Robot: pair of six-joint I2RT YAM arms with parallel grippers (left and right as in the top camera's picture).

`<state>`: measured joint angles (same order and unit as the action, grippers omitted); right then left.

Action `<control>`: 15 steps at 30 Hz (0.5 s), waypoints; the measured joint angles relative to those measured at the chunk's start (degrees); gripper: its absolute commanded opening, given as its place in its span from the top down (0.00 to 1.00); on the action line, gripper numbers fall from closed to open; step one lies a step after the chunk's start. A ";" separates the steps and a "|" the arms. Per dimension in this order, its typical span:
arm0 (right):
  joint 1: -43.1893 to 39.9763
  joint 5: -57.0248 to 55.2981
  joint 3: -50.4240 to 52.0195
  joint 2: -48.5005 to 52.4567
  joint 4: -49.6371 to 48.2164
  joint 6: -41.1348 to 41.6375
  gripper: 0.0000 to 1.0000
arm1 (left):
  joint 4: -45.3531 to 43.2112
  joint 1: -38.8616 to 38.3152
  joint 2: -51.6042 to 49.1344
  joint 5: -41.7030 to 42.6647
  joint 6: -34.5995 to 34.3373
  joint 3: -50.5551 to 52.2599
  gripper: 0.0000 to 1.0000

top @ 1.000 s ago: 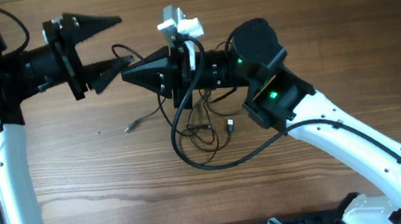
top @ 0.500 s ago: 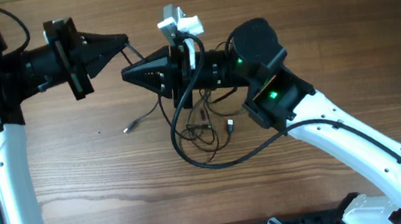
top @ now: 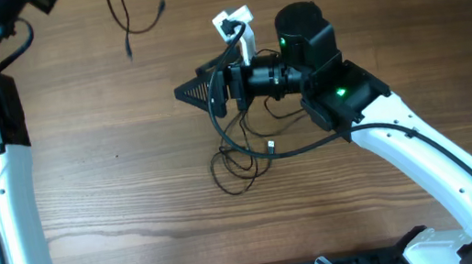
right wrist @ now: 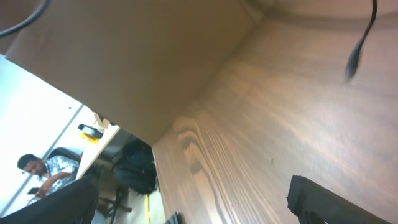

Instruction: Untangle cables

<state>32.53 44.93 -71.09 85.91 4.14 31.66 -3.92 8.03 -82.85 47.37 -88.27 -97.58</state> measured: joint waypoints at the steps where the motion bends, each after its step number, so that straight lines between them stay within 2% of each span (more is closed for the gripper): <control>1: 0.00 0.00 0.00 0.02 2.10 0.02 0.01 | 0.39 0.00 -0.17 -3.45 -0.20 0.00 0.96; 5: -0.02 0.00 0.00 0.02 9.99 0.00 0.01 | 0.17 0.00 -3.19 -16.96 1.62 0.00 0.96; 9: -0.02 2.16 0.02 0.02 16.00 -1.86 0.02 | 5.66 0.00 -11.61 -28.35 11.41 -0.31 0.96; 13: 0.00 13.79 -0.07 0.02 21.09 -6.71 0.02 | -2.89 1.81 -22.36 -33.29 14.75 -0.20 0.96; 15: -0.02 16.17 -0.09 -0.42 32.57 -11.30 0.01 | -3.69 6.19 -26.32 -35.65 15.85 -0.20 0.96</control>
<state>32.51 61.10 -71.18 85.49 36.71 20.36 -7.62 14.22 -109.16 11.73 -72.42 -97.78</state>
